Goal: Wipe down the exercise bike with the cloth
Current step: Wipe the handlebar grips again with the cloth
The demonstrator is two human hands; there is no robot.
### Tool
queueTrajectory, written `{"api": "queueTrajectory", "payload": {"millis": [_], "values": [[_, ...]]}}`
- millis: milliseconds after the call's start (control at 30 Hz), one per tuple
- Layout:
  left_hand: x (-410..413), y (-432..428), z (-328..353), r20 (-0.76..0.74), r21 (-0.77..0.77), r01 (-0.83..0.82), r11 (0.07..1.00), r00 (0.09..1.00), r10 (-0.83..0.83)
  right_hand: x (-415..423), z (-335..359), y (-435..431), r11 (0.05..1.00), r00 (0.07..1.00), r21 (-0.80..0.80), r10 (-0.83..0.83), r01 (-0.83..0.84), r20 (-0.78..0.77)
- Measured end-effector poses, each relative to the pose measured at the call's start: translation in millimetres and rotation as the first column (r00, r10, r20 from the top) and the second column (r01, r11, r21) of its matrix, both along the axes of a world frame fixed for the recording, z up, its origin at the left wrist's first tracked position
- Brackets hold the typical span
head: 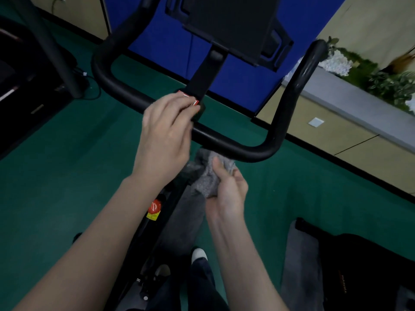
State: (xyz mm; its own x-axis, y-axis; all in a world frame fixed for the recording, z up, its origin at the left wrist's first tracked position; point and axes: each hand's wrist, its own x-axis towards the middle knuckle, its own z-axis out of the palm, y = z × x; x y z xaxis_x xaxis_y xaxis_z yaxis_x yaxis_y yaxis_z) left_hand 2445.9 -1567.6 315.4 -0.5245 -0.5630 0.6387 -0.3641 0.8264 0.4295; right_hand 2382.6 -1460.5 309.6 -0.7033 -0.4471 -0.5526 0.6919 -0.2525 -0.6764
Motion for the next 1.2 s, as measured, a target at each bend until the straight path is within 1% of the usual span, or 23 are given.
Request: {"api": "queueTrajectory", "payload": {"millis": [100,233,333,433,467,533,600,633,733,867,933,1067,1133,1200], "values": [[-17,11,10,0.066,-0.041,0.094,0.995,0.994,-0.091,-9,1,12,0.998,0.997,-0.001,-0.064,0.064,-0.03],[-28,14,10,0.176,-0.029,0.112,0.993,0.979,-0.105,-21,2,29,0.978,0.974,0.025,-0.205,0.209,-0.099],[-29,11,5,0.226,-0.078,0.099,0.992,0.971,-0.079,-13,0,20,0.983,0.978,0.034,-0.175,0.18,-0.109],[-30,10,3,0.223,-0.082,0.094,0.992,0.972,-0.073,-8,-2,18,0.984,0.979,0.048,-0.164,0.171,-0.119],[-30,10,3,0.219,-0.08,0.092,0.993,0.973,-0.073,-10,-3,22,0.978,0.97,0.061,-0.19,0.201,-0.15],[-30,10,2,0.207,-0.072,0.09,0.993,0.976,-0.073,-19,-3,32,0.946,0.922,0.089,-0.278,0.311,-0.27],[-31,10,1,0.194,-0.061,0.086,0.994,0.978,-0.072,-33,0,36,0.896,0.832,0.089,-0.363,0.436,-0.42],[-31,10,1,0.19,-0.059,0.085,0.995,0.979,-0.072,-39,2,34,0.873,0.784,0.093,-0.377,0.478,-0.492],[-31,10,1,0.183,-0.056,0.083,0.995,0.98,-0.072,-43,5,22,0.835,0.675,0.116,-0.344,0.538,-0.653],[-32,11,0,0.174,-0.062,0.079,0.995,0.982,-0.067,-20,-4,18,0.854,0.61,0.154,-0.218,0.497,-0.762],[-32,10,0,0.175,-0.066,0.084,0.994,0.982,-0.071,-19,-6,19,0.857,0.595,0.159,-0.196,0.491,-0.779],[-33,10,-1,0.173,-0.065,0.083,0.994,0.982,-0.071,-46,2,24,0.841,0.599,0.156,-0.226,0.518,-0.768],[-33,10,-2,0.166,-0.061,0.083,0.995,0.983,-0.072,-54,4,26,0.834,0.571,0.14,-0.233,0.534,-0.787],[-33,10,-2,0.166,-0.059,0.079,0.995,0.984,-0.069,-48,5,25,0.845,0.532,0.142,-0.185,0.515,-0.826]]}}
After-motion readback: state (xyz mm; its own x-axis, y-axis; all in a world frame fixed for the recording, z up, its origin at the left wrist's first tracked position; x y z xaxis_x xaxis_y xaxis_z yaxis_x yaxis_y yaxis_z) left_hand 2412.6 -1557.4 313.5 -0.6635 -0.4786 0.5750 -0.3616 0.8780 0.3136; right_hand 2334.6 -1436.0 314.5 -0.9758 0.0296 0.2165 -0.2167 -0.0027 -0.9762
